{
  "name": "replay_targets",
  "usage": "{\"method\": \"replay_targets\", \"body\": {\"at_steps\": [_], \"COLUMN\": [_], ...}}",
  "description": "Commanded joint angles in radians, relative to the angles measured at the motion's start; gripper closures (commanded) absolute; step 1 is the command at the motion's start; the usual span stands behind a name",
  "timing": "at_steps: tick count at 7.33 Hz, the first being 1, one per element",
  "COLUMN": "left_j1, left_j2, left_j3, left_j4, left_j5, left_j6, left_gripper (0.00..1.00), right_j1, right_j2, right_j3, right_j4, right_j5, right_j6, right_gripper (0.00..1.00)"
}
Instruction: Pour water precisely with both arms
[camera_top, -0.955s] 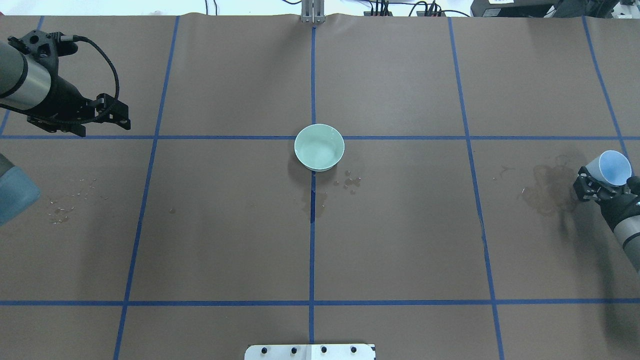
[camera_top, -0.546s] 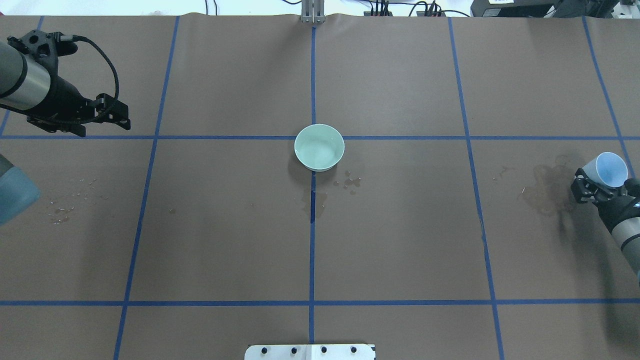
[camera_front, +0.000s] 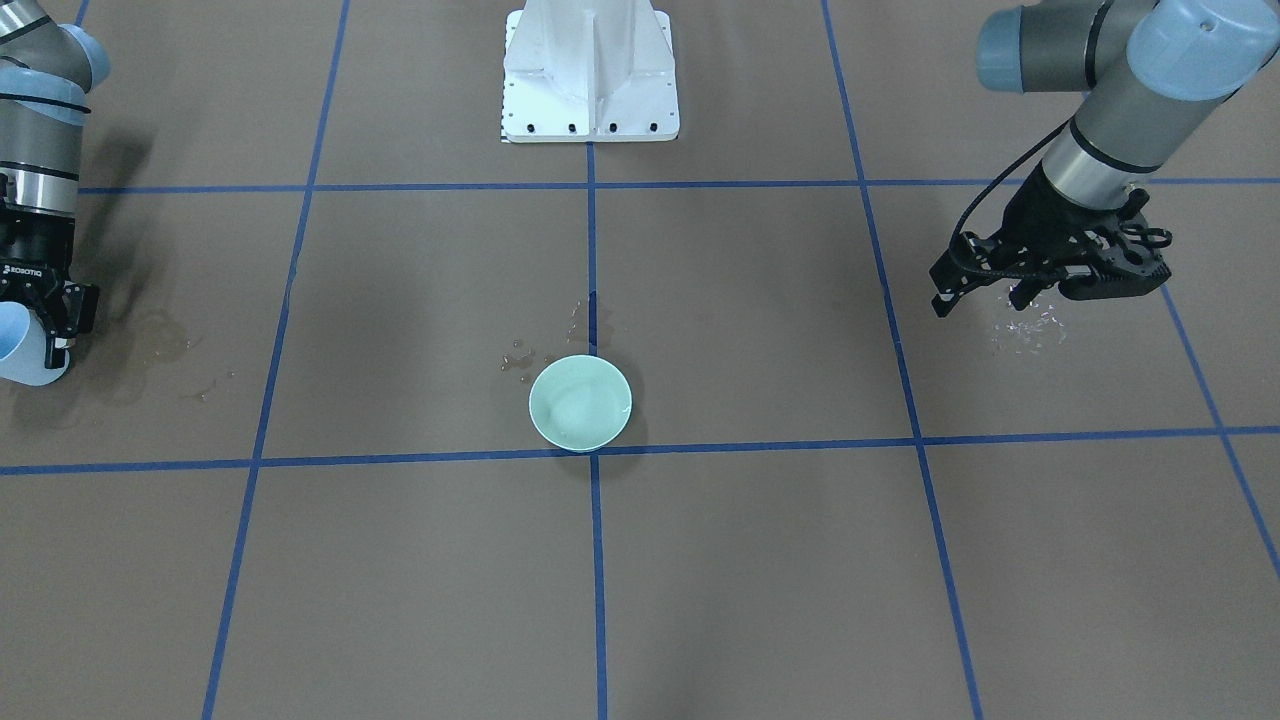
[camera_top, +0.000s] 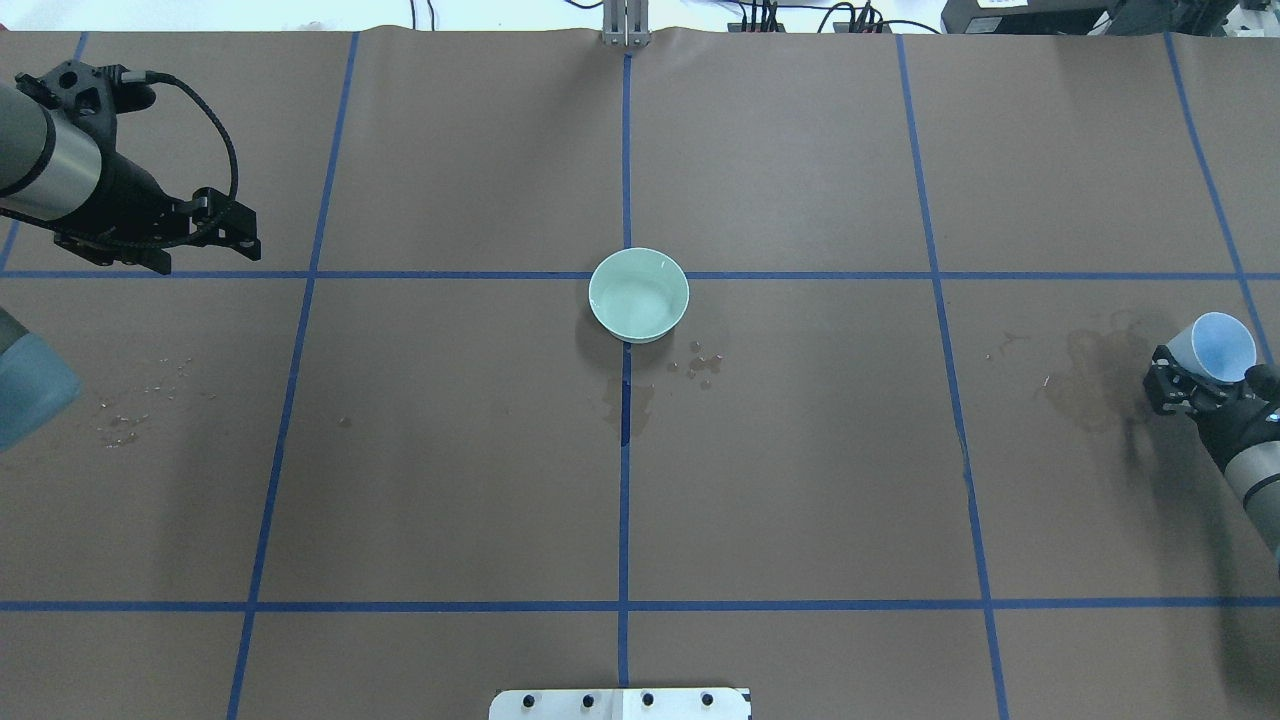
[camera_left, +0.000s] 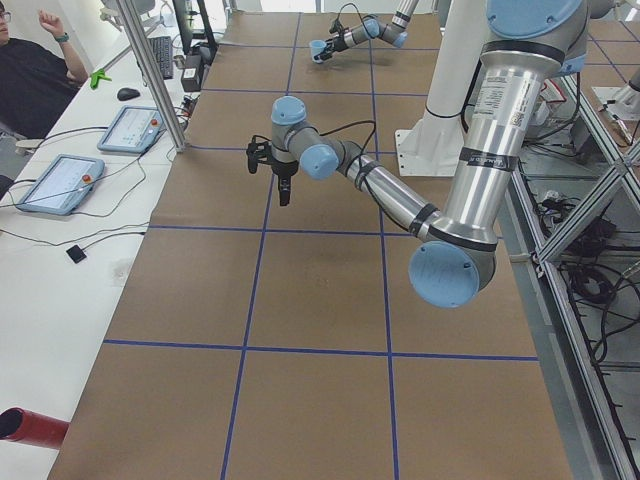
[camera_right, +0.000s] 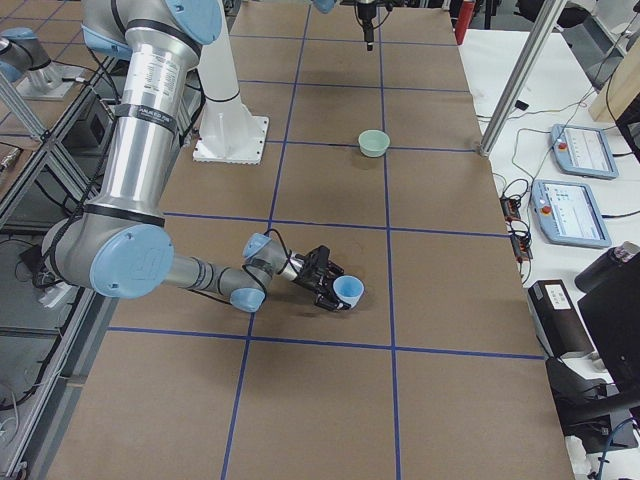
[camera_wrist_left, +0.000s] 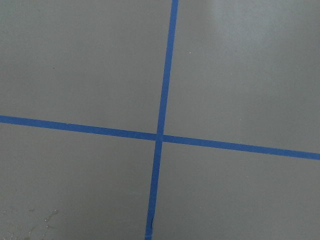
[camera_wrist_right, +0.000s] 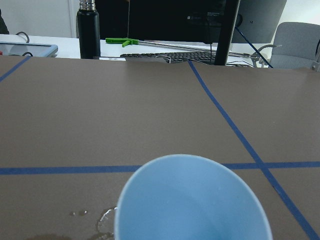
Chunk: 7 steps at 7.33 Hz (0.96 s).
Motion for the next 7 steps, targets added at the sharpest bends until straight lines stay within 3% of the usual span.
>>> {"method": "replay_targets", "body": {"at_steps": [1, 2, 5, 7], "left_j1": [0.000, 0.000, 0.000, 0.000], "left_j2": [0.001, 0.001, 0.001, 0.001], "left_j3": [0.002, 0.005, 0.007, 0.007], "left_j4": [-0.001, -0.001, -0.001, -0.001], "left_j5": [0.001, 0.001, -0.001, -0.001], "left_j6": [0.000, 0.000, 0.000, 0.002], "left_gripper": [0.00, 0.00, 0.00, 0.00], "right_j1": [-0.003, -0.003, -0.001, -0.001], "right_j2": [0.000, 0.000, -0.009, -0.061], "right_j3": [-0.005, -0.004, -0.002, 0.001], "right_j4": [0.006, 0.016, 0.044, 0.143], "right_j5": [-0.003, -0.003, -0.001, 0.015], "right_j6": [-0.004, -0.005, -0.025, -0.091], "right_gripper": [0.13, 0.02, 0.01, 0.01]}}
